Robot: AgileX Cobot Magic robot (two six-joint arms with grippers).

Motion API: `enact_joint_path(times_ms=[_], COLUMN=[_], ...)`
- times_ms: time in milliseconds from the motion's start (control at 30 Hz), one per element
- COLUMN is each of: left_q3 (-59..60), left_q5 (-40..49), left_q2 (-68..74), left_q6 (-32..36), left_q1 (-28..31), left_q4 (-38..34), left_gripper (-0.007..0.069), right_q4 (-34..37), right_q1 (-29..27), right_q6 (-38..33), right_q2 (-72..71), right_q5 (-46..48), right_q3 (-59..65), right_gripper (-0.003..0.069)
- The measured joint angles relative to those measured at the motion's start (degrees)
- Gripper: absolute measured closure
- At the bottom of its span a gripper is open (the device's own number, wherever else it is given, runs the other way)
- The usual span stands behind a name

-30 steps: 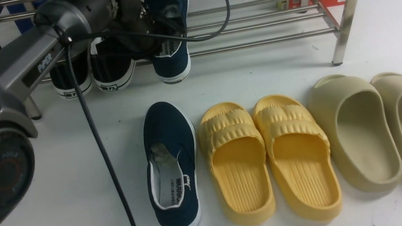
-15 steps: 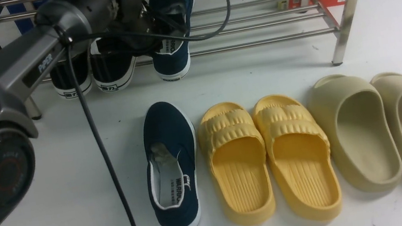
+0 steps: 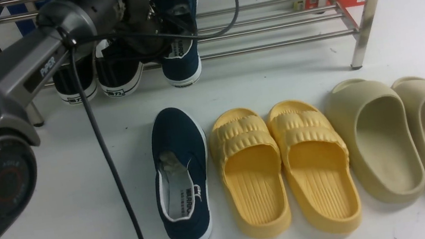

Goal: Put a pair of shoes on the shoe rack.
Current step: Use the left arm to put a shoe into the shoe rack

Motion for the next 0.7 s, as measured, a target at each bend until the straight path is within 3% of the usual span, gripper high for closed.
enact_joint_path(times_ms=[400, 700], left_q3=[-0.17, -0.68], left_q5=[-3.00, -4.43], left_q2=[-0.36, -2.92], left_q6=[-0.07, -0.07], left_q1=[0.00, 0.00], left_q4=[0.11, 0.25], left_gripper=[0.0470, 0.0417], right_q4=[0.00, 0.00], right_q1=[0.00, 0.00], right_q6=[0.00, 0.00], right_q2=[0.00, 0.00], right_q5=[0.00, 0.00], right_q3=[0.00, 0.00], right_gripper=[0.0419, 0.0419])
